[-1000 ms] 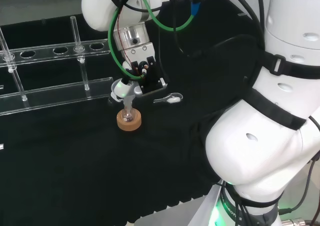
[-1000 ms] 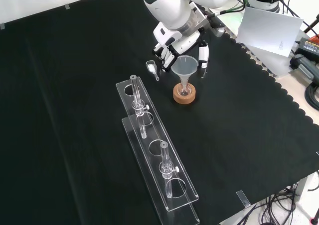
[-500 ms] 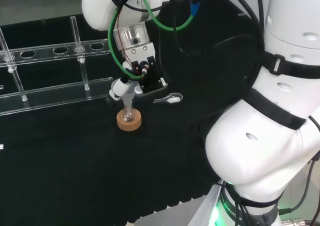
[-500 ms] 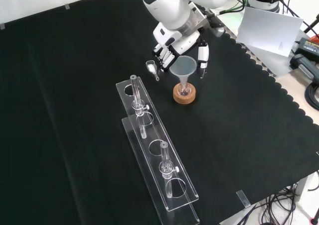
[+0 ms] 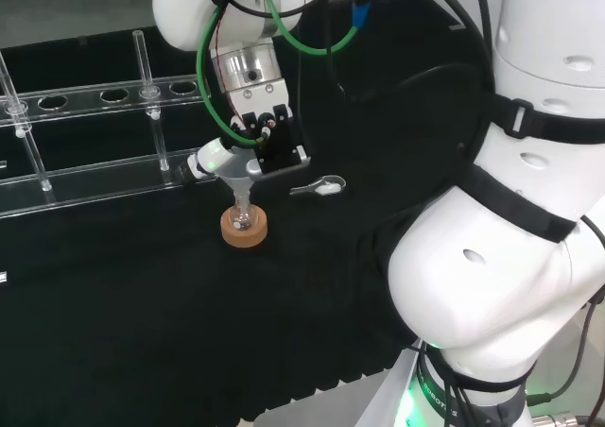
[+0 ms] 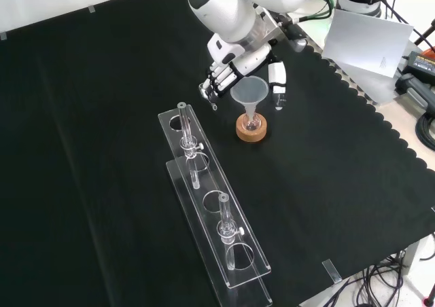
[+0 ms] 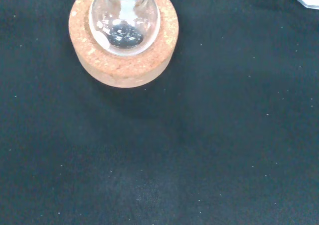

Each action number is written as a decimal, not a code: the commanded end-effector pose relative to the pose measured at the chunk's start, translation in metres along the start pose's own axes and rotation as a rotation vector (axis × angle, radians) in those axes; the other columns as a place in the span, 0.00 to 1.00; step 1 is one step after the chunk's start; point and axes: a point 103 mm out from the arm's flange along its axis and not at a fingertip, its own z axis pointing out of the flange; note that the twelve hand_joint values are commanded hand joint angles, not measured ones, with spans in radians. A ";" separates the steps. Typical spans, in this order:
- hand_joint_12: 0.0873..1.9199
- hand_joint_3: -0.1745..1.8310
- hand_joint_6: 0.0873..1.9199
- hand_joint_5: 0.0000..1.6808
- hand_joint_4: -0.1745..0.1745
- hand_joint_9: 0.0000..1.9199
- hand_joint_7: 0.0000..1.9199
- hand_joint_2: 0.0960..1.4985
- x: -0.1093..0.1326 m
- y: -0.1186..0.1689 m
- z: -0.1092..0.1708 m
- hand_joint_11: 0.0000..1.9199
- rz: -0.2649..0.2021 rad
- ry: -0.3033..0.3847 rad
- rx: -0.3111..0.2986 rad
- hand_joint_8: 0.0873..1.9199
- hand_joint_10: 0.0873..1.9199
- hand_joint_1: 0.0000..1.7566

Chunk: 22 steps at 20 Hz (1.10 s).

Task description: Place the funnel on the round-bottom flask.

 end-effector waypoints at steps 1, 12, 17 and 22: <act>0.05 0.08 0.00 0.00 0.63 0.00 0.00 0.31 -0.021 -0.015 -0.017 0.00 -0.002 0.014 -0.042 0.00 0.00 0.03; 0.00 0.08 0.00 0.00 0.62 0.00 0.00 0.32 -0.048 -0.029 -0.063 0.00 0.009 -0.026 -0.143 0.00 0.00 0.03; 0.00 0.08 0.00 0.00 0.61 0.00 0.00 0.33 -0.036 -0.023 -0.073 0.00 0.051 -0.017 -0.132 0.00 0.00 0.04; 0.00 0.09 0.00 0.00 0.60 0.00 0.00 0.34 -0.057 -0.022 -0.080 0.00 0.052 -0.012 -0.115 0.00 0.00 0.05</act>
